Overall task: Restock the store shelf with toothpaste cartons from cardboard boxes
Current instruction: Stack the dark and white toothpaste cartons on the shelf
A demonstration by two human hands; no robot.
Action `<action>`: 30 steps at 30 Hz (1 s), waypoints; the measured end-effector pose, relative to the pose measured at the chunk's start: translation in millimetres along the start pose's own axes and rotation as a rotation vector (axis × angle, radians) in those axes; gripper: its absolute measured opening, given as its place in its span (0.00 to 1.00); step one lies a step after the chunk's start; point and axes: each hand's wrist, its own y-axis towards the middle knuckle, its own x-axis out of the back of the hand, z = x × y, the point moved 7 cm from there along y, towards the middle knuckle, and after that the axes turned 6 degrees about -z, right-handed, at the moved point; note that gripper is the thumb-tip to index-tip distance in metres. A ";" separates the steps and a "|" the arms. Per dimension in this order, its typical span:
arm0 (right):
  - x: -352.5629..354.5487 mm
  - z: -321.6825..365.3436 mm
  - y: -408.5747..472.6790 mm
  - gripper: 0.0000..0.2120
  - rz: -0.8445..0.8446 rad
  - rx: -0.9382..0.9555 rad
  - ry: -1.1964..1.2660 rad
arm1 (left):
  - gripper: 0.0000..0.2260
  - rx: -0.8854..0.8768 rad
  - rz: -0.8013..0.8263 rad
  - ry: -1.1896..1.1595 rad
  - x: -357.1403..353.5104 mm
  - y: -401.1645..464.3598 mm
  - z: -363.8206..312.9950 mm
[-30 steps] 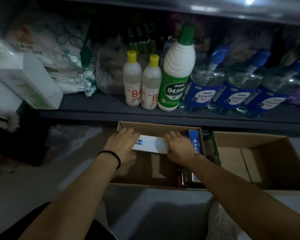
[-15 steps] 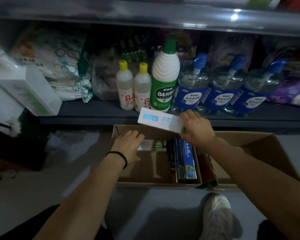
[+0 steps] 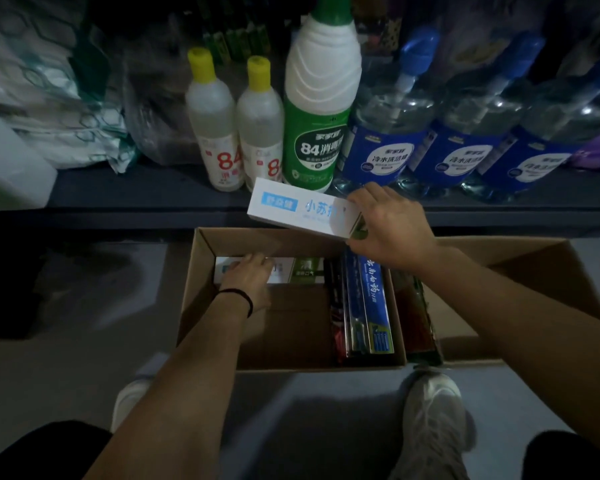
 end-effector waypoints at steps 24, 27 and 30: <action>-18.5 -0.3 1.2 0.29 0.078 -0.002 0.065 | 0.29 0.043 0.025 0.009 -38.1 15.4 7.0; -21.1 -2.6 0.1 0.30 0.083 -0.004 0.063 | 0.29 0.044 0.058 0.031 -40.9 15.9 5.7; -19.0 -4.2 0.5 0.30 0.080 -0.013 0.065 | 0.28 0.041 0.069 0.033 -36.4 11.7 2.6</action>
